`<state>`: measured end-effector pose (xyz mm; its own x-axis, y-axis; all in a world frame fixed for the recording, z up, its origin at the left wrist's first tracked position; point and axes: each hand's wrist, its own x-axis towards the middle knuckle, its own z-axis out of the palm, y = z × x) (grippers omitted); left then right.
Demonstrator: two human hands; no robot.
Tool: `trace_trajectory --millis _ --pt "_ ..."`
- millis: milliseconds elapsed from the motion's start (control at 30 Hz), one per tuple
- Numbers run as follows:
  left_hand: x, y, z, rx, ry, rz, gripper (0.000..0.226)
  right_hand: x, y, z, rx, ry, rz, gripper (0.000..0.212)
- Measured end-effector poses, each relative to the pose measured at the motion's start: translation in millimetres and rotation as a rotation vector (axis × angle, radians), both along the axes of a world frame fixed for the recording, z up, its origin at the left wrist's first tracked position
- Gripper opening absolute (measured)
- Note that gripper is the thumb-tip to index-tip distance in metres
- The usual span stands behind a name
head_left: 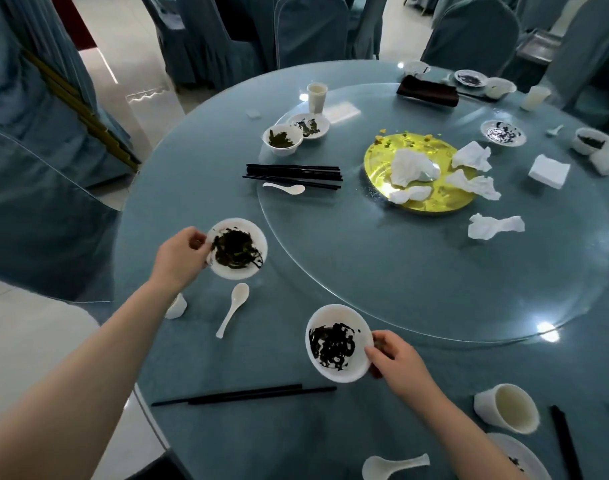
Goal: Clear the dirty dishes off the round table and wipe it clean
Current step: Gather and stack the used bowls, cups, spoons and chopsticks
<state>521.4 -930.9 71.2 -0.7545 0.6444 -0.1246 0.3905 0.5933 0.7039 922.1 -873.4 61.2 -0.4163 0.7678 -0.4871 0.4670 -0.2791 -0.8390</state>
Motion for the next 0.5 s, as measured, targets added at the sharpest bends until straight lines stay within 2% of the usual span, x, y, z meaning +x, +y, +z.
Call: trace_trajectory --millis 133,300,500 --pt "81.9 -7.2 -5.2 0.015 -0.129 -0.114 0.012 5.5 -3.3 12.7 -0.001 0.104 -0.07 0.007" --pt "165.5 -29.8 -30.9 0.015 -0.482 -0.12 0.007 15.7 -12.8 11.4 -0.022 0.127 -0.107 0.006" --pt "213.7 -56.7 -51.0 -0.089 -0.6 -0.086 0.011 30.1 -33.6 -14.8 -0.066 0.027 -0.139 0.004"
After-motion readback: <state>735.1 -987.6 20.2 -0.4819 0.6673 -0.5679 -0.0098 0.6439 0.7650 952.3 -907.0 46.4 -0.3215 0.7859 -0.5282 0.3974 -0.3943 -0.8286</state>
